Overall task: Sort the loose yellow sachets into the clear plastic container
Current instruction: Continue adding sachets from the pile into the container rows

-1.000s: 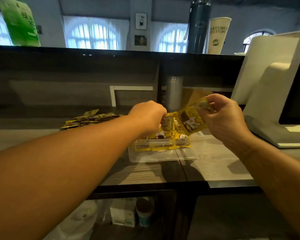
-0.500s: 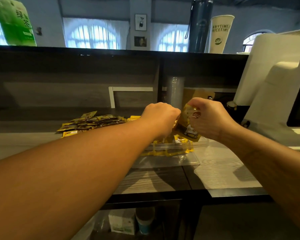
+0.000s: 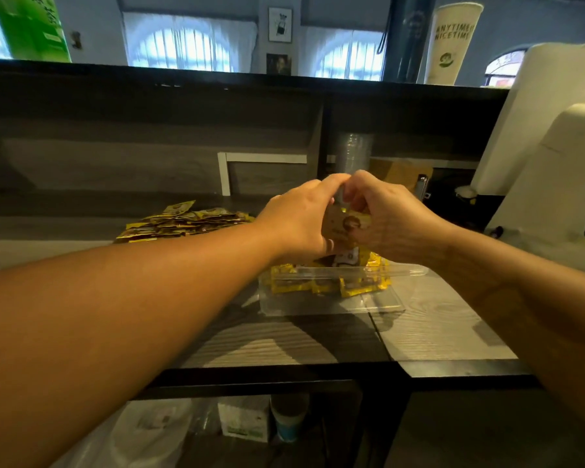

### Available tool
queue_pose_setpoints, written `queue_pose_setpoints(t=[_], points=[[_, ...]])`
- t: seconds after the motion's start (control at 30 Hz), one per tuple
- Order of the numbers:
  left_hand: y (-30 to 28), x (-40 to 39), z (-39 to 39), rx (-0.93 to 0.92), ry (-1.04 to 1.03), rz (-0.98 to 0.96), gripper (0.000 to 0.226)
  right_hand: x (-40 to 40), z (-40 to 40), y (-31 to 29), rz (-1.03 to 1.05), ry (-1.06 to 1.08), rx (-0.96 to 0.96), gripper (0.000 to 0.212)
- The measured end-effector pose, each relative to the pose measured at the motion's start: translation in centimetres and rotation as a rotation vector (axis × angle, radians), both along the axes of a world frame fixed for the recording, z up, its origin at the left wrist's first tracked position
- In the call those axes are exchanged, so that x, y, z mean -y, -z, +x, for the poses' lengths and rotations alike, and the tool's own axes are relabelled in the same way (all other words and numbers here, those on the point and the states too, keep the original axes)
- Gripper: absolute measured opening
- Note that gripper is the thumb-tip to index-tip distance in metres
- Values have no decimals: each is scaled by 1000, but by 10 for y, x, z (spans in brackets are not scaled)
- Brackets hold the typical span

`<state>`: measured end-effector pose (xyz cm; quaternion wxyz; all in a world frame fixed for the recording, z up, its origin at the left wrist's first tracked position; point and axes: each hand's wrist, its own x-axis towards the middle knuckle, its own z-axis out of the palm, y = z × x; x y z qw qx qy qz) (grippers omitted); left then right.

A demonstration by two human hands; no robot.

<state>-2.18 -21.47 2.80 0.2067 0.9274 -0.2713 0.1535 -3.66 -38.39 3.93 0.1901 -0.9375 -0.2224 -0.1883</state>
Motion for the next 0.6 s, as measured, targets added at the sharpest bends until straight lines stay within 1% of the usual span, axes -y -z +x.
queue_pose_setpoints(t=[0.1, 0.17, 0.2, 0.27, 0.33, 0.4, 0.47, 0.6], points=[[3, -6, 2, 10, -49, 137, 89, -6, 7, 4, -76, 41, 14, 50], [5, -5, 4, 48, -73, 252, 82, -6, 13, 6, -179, 99, 28, 56], [6, -4, 6, 60, -84, 280, 81, -5, 16, 8, -231, 126, 12, 67], [7, -3, 10, 50, -109, 299, 83, -2, 22, 8, -318, 137, -82, 90], [7, -3, 13, 0, -139, 315, 93, 0, 29, 8, -434, 126, -186, 105], [5, -5, 17, -60, -155, 369, 104, -1, 37, 10, -593, 162, -243, 113], [5, -7, 19, -88, -150, 465, 110, -6, 42, 11, -662, 200, -256, 113], [3, -7, 20, -69, -87, 542, 125, -8, 41, 11, -668, 221, -166, 91]])
